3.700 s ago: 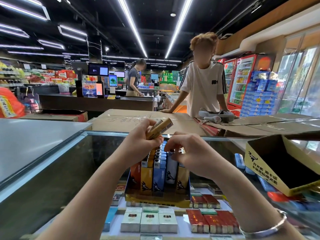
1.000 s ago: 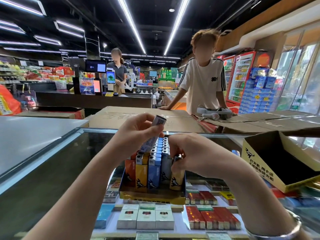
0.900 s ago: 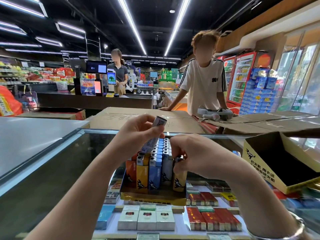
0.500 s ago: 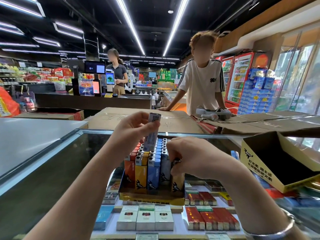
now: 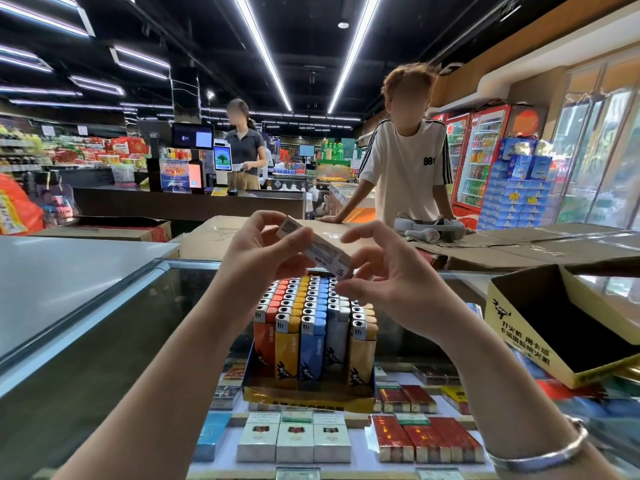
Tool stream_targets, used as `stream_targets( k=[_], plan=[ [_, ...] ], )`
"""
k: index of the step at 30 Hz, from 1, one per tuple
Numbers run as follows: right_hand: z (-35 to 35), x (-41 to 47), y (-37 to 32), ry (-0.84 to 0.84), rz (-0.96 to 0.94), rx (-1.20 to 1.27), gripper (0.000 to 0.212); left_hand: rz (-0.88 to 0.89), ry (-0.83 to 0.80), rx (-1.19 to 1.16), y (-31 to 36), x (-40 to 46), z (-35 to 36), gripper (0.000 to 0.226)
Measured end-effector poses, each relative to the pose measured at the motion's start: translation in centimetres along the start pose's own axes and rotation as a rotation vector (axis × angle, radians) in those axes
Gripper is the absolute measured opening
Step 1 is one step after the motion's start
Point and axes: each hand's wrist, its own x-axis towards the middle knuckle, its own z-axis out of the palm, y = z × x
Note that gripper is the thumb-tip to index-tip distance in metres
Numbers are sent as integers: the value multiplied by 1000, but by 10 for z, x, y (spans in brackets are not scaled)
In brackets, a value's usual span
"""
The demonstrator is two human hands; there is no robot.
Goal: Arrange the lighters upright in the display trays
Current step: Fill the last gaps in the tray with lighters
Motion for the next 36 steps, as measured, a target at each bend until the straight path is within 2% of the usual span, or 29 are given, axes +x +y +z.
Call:
stream_targets(
  k=[2, 5, 10, 19, 24, 28, 36],
  plan=[
    [2, 1, 0, 29, -35, 31, 43, -30, 0, -35, -1, 1, 0, 44],
    [3, 1, -1, 102, -95, 93, 30, -64, -24, -43, -1, 0, -1, 45],
    [-2, 1, -2, 240, -69, 290, 22, -50, -180, 195, 1, -3, 4, 35],
    [-4, 1, -1, 244, 9, 487, 15, -80, -402, 388, 1, -5, 2, 32],
    [-12, 0, 2, 258, 50, 487, 16, -238, -565, 668, 2, -3, -12, 49],
    [-9, 1, 0, 195, 76, 456, 1, -284, -627, 844, -6, -5, -12, 54],
    [-15, -1, -3, 138, 14, 176, 28, -224, -638, 877, -7, -5, -8, 51]
  ],
)
